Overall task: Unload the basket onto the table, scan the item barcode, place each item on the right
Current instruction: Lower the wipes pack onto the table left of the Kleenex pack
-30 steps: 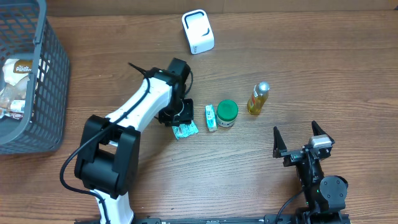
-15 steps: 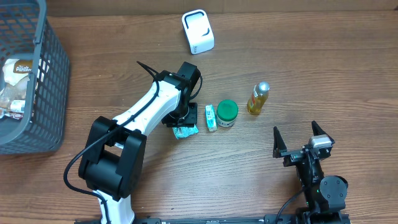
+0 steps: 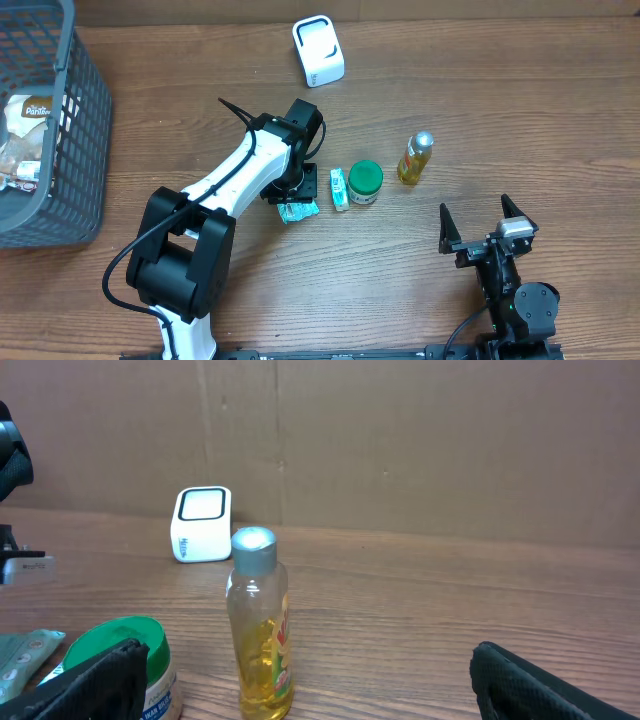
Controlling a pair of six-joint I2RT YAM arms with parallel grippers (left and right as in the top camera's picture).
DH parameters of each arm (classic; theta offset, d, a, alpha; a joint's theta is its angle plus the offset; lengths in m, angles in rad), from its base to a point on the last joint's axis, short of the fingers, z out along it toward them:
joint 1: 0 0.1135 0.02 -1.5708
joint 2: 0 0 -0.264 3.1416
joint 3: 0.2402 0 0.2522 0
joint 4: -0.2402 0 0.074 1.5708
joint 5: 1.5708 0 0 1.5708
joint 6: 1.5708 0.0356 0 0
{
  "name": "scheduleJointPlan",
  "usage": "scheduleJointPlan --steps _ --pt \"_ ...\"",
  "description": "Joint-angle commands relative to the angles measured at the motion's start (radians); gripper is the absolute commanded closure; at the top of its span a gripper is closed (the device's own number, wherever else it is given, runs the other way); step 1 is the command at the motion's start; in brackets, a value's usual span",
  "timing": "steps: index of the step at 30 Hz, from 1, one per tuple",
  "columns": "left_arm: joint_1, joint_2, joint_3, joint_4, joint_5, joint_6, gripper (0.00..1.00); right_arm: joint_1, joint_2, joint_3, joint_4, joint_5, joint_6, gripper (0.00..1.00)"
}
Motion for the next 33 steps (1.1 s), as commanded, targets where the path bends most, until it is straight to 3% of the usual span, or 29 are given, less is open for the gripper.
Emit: scheduleJointPlan --steps 1,13,22,33 --pt "-0.008 -0.021 0.021 0.001 -0.014 -0.038 0.62 -0.004 -0.008 -0.011 0.002 -0.002 -0.001 0.0" --pt "-0.023 0.043 0.021 -0.005 -0.017 -0.072 0.64 -0.004 -0.008 -0.011 0.002 -0.002 -0.001 0.0" --pt "-0.023 0.092 0.021 -0.092 -0.134 -0.071 0.53 -0.004 -0.008 -0.011 0.002 -0.002 -0.001 0.0" --pt "-0.024 0.091 0.044 -0.126 -0.109 -0.053 0.57 -0.004 -0.008 -0.011 0.002 -0.002 -0.001 0.0"
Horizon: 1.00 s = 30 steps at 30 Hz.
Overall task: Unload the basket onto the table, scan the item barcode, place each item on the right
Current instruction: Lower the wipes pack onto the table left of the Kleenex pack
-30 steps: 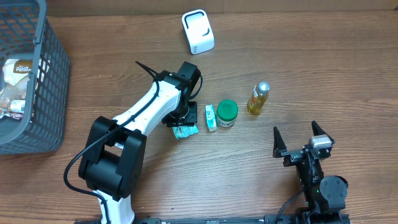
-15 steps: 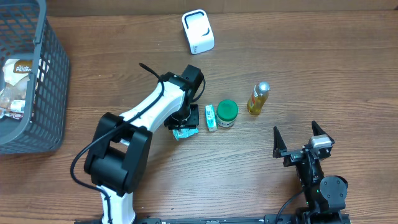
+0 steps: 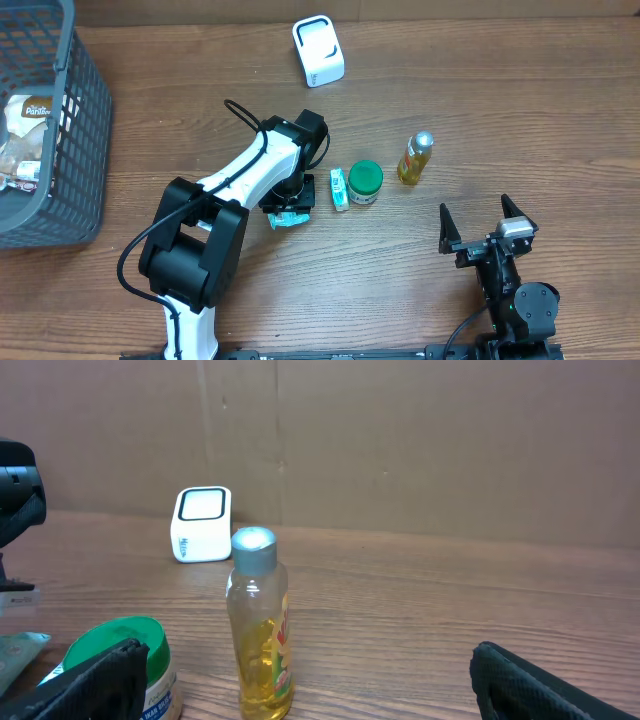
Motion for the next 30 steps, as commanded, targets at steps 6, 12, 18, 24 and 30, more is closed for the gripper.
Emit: scheduleJointPlan --steps 6,12,18,24,30 --pt "0.017 0.025 0.117 -0.122 0.031 0.056 0.48 -0.004 -0.008 -0.011 0.002 -0.002 -0.002 0.0" --pt "0.019 0.025 0.147 -0.151 0.108 0.025 0.51 -0.004 -0.008 -0.011 0.002 -0.002 -0.002 0.0" --pt "0.045 0.026 0.143 -0.159 0.095 -0.08 0.59 -0.004 -0.008 -0.011 0.002 -0.002 -0.002 0.0" --pt "0.049 0.026 0.117 -0.145 0.005 -0.285 0.64 -0.004 -0.008 -0.011 0.002 -0.002 -0.002 0.0" --pt "0.049 0.026 0.079 -0.084 0.006 -0.316 0.62 -0.004 -0.008 -0.011 0.002 -0.002 -0.002 0.0"
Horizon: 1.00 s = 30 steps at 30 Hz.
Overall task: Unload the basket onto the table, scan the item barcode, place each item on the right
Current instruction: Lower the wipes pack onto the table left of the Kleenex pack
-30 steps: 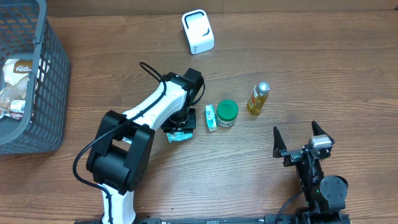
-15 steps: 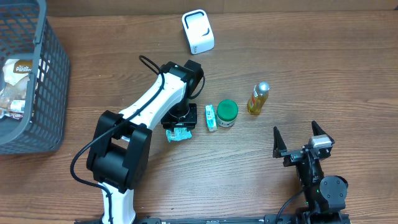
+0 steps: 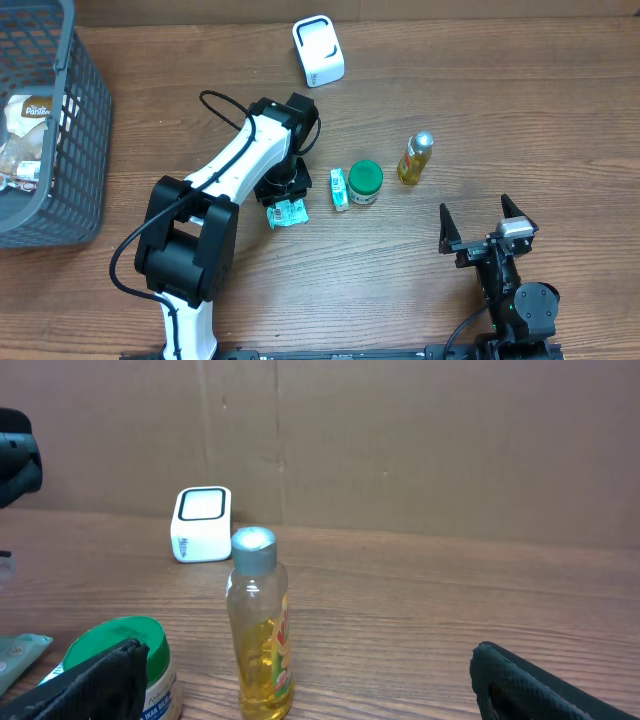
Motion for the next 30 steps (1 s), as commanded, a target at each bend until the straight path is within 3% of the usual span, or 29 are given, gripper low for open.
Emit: scheduleJointPlan --steps 1,19,30 --pt "0.002 0.014 -0.03 0.026 -0.024 -0.064 0.62 -0.004 -0.008 -0.011 0.002 -0.002 -0.002 0.0" --pt "-0.009 0.014 -0.09 0.057 -0.024 -0.093 0.57 -0.004 -0.008 -0.011 0.002 -0.002 -0.002 0.0" --pt "-0.011 0.014 -0.181 0.161 -0.001 -0.093 0.55 -0.004 -0.008 -0.011 0.002 -0.002 -0.002 0.0"
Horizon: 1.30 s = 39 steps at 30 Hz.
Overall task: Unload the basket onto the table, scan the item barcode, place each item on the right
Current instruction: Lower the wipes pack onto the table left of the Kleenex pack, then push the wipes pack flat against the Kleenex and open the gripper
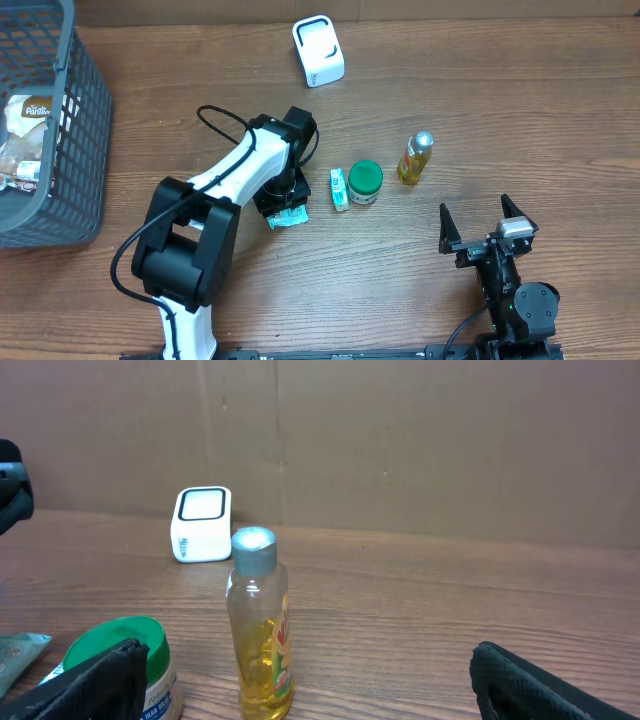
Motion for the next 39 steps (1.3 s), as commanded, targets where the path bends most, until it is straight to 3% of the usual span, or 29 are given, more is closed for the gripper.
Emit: scheduleJointPlan --steps 1,8,13,24,25,30,32,34,39 --pt "-0.007 0.037 -0.047 0.02 0.002 -0.028 0.54 -0.004 -0.008 -0.011 0.002 -0.002 -0.002 0.0" --pt "-0.007 0.037 -0.047 0.015 0.028 0.031 0.43 -0.004 -0.008 -0.011 0.002 -0.002 -0.002 0.0" --pt "0.001 0.037 -0.034 0.009 0.061 0.132 0.42 -0.004 -0.008 -0.011 0.002 -0.002 -0.002 0.0" --pt "0.109 -0.022 0.229 -0.149 0.083 0.284 0.32 -0.004 -0.008 -0.011 0.002 -0.002 -0.002 0.0" --pt "0.117 -0.023 0.238 -0.157 0.082 0.296 0.35 -0.004 -0.008 -0.011 0.002 -0.002 -0.002 0.0" --pt "0.139 -0.023 0.218 -0.199 0.032 0.31 0.8 -0.004 -0.008 -0.011 0.002 -0.002 -0.002 0.0" --pt "0.14 -0.022 0.2 -0.2 0.003 0.309 0.91 -0.004 -0.008 -0.011 0.002 -0.002 -0.002 0.0" --pt "0.139 -0.022 0.177 -0.188 -0.005 0.309 0.96 -0.004 -0.008 -0.011 0.002 -0.002 -0.002 0.0" --pt "0.14 -0.021 0.101 -0.117 -0.015 0.31 0.93 -0.004 -0.008 -0.011 0.002 -0.002 -0.002 0.0"
